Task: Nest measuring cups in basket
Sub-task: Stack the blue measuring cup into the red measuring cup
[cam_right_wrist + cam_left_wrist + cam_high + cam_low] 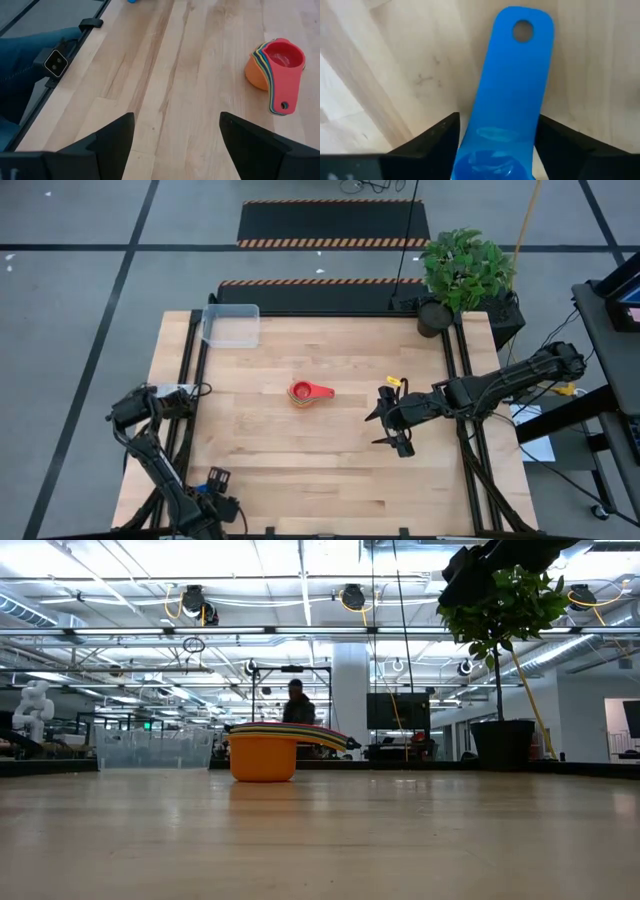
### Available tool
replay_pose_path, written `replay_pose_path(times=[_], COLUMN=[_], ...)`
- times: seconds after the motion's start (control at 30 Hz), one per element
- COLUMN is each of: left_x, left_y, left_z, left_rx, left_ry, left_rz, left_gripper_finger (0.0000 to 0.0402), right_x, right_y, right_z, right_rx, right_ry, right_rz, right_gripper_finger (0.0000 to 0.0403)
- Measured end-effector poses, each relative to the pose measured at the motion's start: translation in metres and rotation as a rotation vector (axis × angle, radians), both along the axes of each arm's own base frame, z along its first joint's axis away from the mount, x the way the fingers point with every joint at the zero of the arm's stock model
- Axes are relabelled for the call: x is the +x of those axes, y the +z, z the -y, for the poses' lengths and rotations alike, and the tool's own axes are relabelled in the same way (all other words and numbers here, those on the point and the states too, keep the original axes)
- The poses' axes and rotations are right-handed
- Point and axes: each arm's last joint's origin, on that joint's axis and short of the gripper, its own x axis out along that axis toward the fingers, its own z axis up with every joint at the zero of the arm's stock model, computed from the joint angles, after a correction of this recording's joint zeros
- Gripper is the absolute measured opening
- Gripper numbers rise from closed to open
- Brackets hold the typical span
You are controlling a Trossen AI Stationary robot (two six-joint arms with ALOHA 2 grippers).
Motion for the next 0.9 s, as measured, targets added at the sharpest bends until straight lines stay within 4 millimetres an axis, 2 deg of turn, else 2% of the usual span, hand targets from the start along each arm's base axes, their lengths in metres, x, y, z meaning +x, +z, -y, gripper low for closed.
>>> replay_pose_path(times=[0.13, 0.3, 0.53, 0.9], left_x=[0.000, 0.001, 0.004, 0.019], left_y=[-0.009, -0.008, 0.003, 0.021], left_z=[0.002, 0.001, -0.003, -0.017], left_rx=[0.016, 0.007, -0.015, -0.006], left_ry=[-0.041, -0.034, 0.013, 0.121], left_rz=[-0.016, -0.022, 0.009, 0.124], left_gripper_finger=[0.0218, 0.0180, 0.0191, 0.0173], right_x=[0.000, 0.000, 0.001, 0.014], right_y=[0.000, 0.000, 0.001, 0.024], right_z=[0.000, 0.000, 0.000, 0.001], right_rx=[0.000, -0.002, -0.005, -0.188], right_ry=[0.000, 0.002, 0.003, -0.025], right_rz=[0.000, 0.002, 0.013, 0.333], right_gripper_finger=[0.0286, 0.0286, 0.0286, 0.0286])
